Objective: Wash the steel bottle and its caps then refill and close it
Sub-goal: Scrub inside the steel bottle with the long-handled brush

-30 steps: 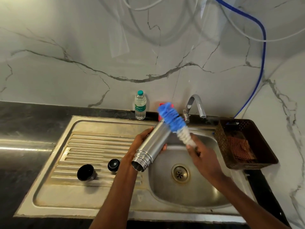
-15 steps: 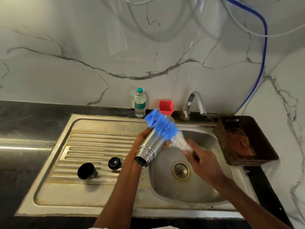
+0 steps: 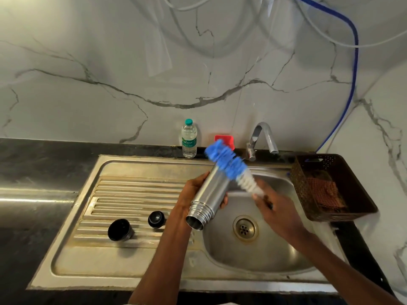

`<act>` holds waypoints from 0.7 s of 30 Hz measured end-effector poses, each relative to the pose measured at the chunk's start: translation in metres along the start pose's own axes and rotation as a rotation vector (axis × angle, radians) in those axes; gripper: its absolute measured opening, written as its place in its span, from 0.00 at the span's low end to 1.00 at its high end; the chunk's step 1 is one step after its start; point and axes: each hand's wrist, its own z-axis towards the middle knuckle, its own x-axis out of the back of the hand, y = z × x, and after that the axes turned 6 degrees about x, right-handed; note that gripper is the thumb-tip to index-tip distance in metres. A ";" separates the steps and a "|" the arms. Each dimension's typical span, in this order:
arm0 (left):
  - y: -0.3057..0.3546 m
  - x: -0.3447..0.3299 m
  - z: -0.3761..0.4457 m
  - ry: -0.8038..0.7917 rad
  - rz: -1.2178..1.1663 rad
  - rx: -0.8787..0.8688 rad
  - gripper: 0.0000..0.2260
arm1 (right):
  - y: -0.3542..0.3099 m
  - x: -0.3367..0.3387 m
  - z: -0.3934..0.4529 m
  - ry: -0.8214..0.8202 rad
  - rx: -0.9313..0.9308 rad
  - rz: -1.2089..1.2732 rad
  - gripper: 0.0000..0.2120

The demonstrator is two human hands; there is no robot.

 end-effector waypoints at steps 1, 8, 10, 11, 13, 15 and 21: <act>0.000 -0.003 0.000 -0.016 -0.033 0.034 0.24 | 0.003 0.000 0.006 0.025 -0.075 0.032 0.24; -0.023 0.012 -0.013 0.262 0.062 -0.257 0.22 | -0.011 0.008 -0.025 -0.191 0.232 0.011 0.26; -0.028 0.023 -0.015 0.273 0.107 -0.332 0.42 | -0.006 0.006 -0.026 -0.192 0.290 -0.007 0.26; -0.024 0.023 -0.013 0.245 0.113 -0.310 0.47 | -0.002 0.003 -0.022 -0.163 0.282 -0.032 0.25; -0.008 0.009 -0.008 0.112 0.120 -0.123 0.39 | 0.001 -0.003 -0.009 -0.086 0.117 -0.039 0.25; 0.004 0.002 0.004 0.045 0.052 -0.007 0.27 | 0.005 -0.008 0.004 -0.041 -0.079 0.013 0.24; -0.002 0.001 -0.005 0.042 0.074 -0.123 0.33 | -0.002 0.000 -0.008 -0.165 0.223 -0.073 0.25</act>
